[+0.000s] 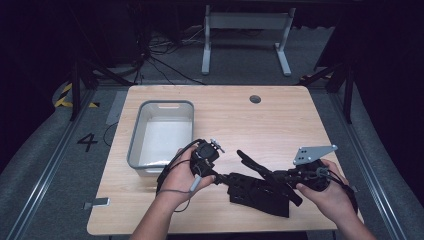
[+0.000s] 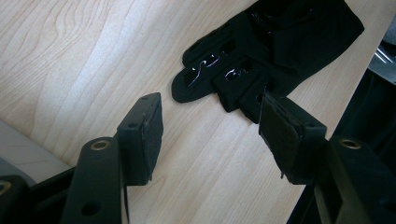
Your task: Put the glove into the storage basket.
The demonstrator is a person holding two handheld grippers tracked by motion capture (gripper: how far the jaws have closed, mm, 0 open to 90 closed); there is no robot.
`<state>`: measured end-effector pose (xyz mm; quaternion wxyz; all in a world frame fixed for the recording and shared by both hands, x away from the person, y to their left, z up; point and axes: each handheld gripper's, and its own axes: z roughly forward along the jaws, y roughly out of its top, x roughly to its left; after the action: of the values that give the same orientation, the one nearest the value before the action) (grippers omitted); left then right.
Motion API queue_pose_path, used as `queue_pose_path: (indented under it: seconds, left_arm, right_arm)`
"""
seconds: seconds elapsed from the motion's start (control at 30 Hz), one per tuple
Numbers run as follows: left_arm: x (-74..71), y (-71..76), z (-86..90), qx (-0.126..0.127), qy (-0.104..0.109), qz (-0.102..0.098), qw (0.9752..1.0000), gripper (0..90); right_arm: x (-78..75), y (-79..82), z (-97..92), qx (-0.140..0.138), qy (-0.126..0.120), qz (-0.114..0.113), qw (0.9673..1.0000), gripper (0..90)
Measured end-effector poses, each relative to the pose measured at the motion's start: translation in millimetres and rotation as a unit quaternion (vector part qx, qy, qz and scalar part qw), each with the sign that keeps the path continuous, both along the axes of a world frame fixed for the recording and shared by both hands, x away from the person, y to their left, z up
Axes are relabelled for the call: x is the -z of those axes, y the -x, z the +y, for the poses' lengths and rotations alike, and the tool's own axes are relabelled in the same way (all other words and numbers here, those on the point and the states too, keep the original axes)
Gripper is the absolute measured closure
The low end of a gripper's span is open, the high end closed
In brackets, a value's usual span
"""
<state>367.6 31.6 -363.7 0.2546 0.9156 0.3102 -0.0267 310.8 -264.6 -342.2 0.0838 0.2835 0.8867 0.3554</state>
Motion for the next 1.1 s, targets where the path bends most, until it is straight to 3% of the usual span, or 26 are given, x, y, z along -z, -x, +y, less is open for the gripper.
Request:
queue_pose_path:
  seconds: [0.2,0.33,0.6,0.9,1.1]
  left_arm:
    - [0.1,-0.1,0.1,0.0,0.0,0.0,1.0,40.6]
    - [0.5,0.0,-0.4,0.001,-0.001,0.0,1.0,40.6]
    - [1.3,-0.5,-0.4,0.0,-0.003,0.002,1.0,40.6]
    - [1.9,-0.3,0.8,-0.001,-0.003,0.003,1.0,40.5]
    - [2.5,0.2,0.2,-0.001,-0.004,0.004,1.0,40.4]
  right_arm:
    - [3.1,4.2,10.4,-0.022,-0.004,0.017,0.9996,85.0]
    - [13.3,-1.6,13.0,-0.034,-0.011,0.05,0.9981,84.5]
    - [23.7,-13.4,9.0,-0.029,-0.019,0.083,0.9959,84.2]
    - [30.6,-23.9,2.1,-0.011,-0.018,0.082,0.9964,79.8]
    - [32.6,-31.0,-3.8,0.009,-0.004,0.053,0.9985,72.1]
